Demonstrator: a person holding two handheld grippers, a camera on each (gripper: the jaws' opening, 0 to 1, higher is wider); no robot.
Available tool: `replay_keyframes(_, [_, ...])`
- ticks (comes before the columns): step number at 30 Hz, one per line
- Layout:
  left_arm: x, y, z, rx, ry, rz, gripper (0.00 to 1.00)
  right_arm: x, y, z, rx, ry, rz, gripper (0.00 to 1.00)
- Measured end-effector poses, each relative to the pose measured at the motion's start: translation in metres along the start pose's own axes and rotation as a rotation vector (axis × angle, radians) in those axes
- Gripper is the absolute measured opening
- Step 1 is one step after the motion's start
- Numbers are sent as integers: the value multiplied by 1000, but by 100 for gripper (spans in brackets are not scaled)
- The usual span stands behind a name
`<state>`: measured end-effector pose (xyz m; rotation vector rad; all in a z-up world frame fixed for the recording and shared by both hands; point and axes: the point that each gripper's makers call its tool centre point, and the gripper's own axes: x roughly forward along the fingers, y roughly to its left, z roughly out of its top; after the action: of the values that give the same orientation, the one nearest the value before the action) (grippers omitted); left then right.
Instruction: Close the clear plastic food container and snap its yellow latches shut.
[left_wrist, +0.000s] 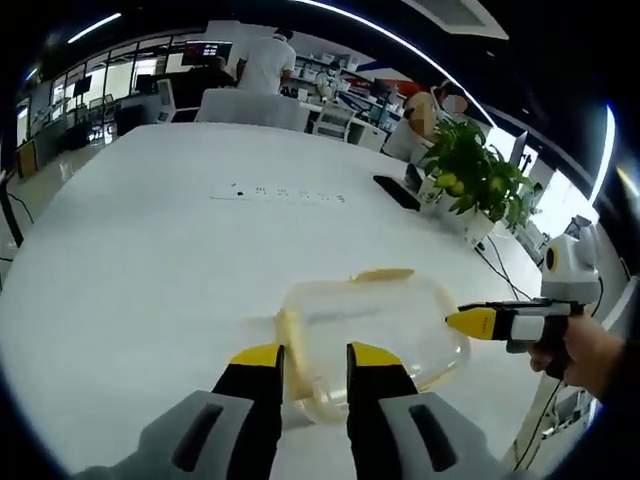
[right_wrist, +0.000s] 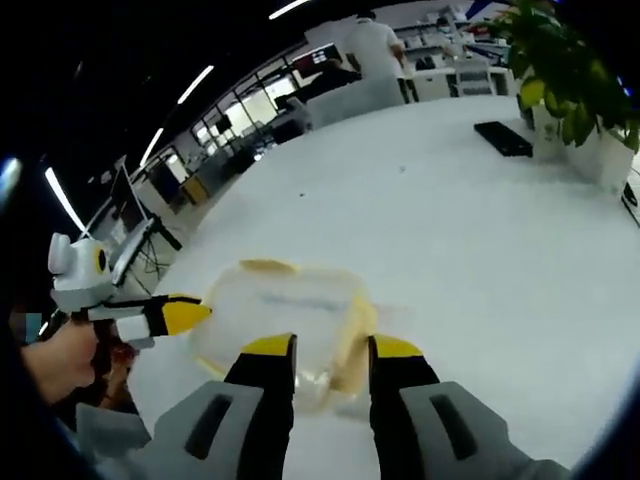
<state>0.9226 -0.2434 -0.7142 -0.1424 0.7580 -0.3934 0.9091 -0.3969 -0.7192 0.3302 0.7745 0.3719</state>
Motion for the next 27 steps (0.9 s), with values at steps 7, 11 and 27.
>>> replay_keyframes(7, [-1, 0, 0, -30, -7, 17, 15, 0, 0, -1, 25, 3, -2, 25])
replay_keyframes(11, [-1, 0, -1, -53, -9, 27, 13, 0, 1, -1, 33, 5, -9, 24])
replay_keyframes(27, [5, 3, 0, -79, 8, 53, 4, 6, 0, 7, 79, 27, -41, 22])
